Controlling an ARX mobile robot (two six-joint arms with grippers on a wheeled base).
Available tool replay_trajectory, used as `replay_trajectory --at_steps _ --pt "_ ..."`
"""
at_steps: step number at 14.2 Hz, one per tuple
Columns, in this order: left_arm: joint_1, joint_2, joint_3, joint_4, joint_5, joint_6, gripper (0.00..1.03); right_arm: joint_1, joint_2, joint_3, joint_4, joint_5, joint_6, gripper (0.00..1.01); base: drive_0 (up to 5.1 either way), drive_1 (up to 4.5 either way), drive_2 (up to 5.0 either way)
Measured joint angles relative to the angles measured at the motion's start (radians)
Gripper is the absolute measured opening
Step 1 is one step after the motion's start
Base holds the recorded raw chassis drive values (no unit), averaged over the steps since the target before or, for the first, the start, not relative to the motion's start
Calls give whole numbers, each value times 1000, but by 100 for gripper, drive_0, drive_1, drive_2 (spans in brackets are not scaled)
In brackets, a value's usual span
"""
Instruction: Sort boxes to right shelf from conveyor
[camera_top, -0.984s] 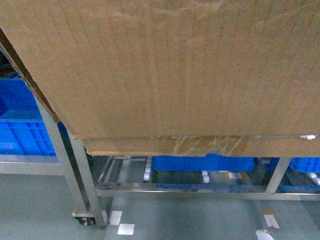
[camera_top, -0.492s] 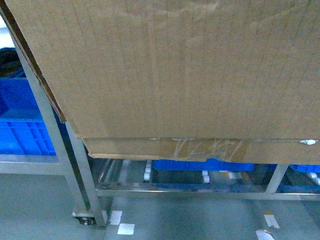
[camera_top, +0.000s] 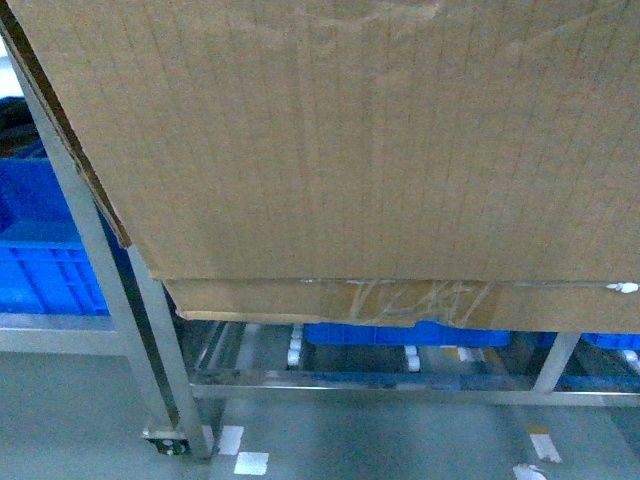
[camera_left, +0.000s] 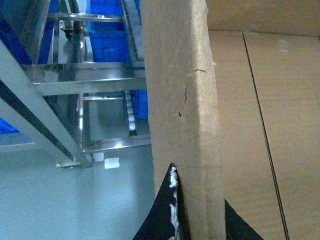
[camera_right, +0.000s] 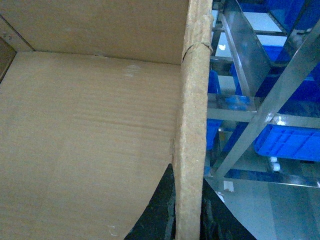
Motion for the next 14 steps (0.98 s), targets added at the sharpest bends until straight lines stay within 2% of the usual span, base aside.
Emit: replay_trajectory --at_steps 9,14 --pt "-1 0 0 2 0 0 3 0 1 0 0 0 0 5 -1 432 -434" --pt "0 4 0 3 0 0 3 0 8 0 2 0 0 5 1 95 -92"
